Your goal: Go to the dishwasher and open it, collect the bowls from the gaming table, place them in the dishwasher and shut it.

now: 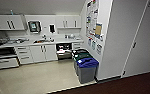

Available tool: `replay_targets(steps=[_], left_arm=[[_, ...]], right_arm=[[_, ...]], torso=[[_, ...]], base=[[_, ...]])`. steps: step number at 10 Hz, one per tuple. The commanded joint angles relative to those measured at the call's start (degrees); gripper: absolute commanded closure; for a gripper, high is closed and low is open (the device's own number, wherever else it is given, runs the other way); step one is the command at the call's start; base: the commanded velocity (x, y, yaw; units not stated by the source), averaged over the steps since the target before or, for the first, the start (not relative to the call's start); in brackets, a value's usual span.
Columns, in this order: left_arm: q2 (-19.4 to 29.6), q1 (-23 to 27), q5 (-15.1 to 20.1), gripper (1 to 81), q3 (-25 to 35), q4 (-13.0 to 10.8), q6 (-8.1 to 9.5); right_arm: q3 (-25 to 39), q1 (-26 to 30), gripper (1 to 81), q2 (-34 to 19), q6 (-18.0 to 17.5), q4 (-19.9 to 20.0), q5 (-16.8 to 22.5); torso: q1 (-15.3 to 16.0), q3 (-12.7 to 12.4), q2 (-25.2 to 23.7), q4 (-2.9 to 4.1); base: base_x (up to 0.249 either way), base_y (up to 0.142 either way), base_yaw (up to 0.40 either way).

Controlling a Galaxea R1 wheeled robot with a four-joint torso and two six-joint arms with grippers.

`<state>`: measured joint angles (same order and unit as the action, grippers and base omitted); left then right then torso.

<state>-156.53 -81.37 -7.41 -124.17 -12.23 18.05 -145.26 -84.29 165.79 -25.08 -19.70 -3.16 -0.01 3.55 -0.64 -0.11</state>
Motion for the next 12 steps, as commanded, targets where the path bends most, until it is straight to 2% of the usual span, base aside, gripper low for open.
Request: replay_targets(steps=[1,12], left_arm=[[0.6,3.1,1.96,81.1,0.95,-0.95,-0.12],[0.86,3.1,1.96,81.1,0.77,-0.87,-0.21]], right_arm=[[0.61,2.85,81.1,-0.08,0.29,-0.95,2.72],[0.69,2.93,81.1,0.0,0.38,-1.04,2.63]], torso=[[0.01,0.0,0.0,0.0],[0.01,0.0,0.0,0.0]], base=[[0.151,0.0,0.0],[0.145,0.0,0.0]])
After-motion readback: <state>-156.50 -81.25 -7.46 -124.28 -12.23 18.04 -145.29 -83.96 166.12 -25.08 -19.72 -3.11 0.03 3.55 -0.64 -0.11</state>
